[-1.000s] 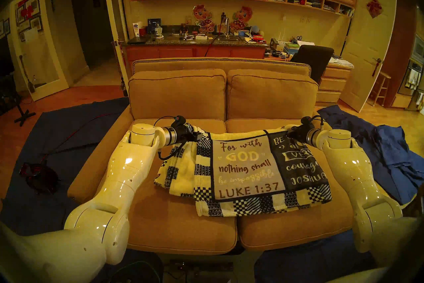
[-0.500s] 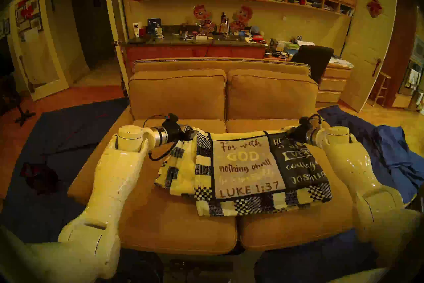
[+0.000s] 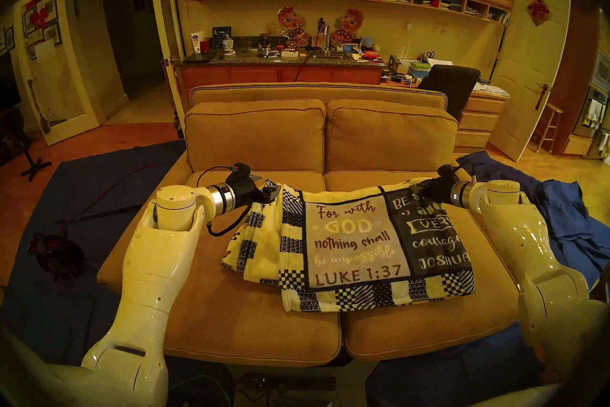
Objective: Fold the blanket in half twice
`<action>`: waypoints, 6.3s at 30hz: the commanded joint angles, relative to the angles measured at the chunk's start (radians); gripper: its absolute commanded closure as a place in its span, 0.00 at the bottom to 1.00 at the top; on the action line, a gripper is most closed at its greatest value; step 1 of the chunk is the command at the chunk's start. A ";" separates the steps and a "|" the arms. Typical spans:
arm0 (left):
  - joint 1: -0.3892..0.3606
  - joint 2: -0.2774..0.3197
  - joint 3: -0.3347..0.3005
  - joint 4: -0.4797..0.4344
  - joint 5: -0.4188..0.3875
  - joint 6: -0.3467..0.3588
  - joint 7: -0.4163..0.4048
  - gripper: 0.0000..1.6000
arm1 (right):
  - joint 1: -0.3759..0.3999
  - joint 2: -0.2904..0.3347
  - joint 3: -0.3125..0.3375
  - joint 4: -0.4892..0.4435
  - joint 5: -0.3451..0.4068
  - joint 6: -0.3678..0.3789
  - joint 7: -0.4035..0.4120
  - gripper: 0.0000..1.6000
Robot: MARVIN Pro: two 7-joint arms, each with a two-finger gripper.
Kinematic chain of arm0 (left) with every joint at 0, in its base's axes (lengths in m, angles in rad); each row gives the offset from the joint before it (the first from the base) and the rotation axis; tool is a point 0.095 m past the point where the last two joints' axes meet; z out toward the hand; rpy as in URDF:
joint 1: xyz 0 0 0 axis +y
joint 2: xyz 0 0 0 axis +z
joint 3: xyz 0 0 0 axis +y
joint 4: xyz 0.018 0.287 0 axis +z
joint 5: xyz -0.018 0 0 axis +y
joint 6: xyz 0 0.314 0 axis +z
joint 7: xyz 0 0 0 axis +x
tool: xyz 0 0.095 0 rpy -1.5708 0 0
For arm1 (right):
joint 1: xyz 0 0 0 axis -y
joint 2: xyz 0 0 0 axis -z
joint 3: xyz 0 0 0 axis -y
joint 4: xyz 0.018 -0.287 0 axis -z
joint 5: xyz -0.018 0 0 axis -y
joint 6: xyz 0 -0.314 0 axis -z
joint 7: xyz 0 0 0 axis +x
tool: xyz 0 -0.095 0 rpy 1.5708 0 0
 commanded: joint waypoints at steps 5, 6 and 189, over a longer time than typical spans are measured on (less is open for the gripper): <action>0.044 -0.015 -0.014 -0.082 0.000 0.024 0.037 0.00 | -0.026 0.047 0.035 -0.056 0.014 0.015 0.011 0.00; 0.045 -0.015 -0.014 -0.083 -0.001 0.024 0.038 0.00 | -0.026 0.050 0.035 -0.058 0.012 0.015 0.010 0.00; 0.001 -0.007 -0.191 0.260 -0.156 0.060 -0.170 0.00 | -0.865 -0.130 0.731 -1.038 0.170 0.108 0.081 0.00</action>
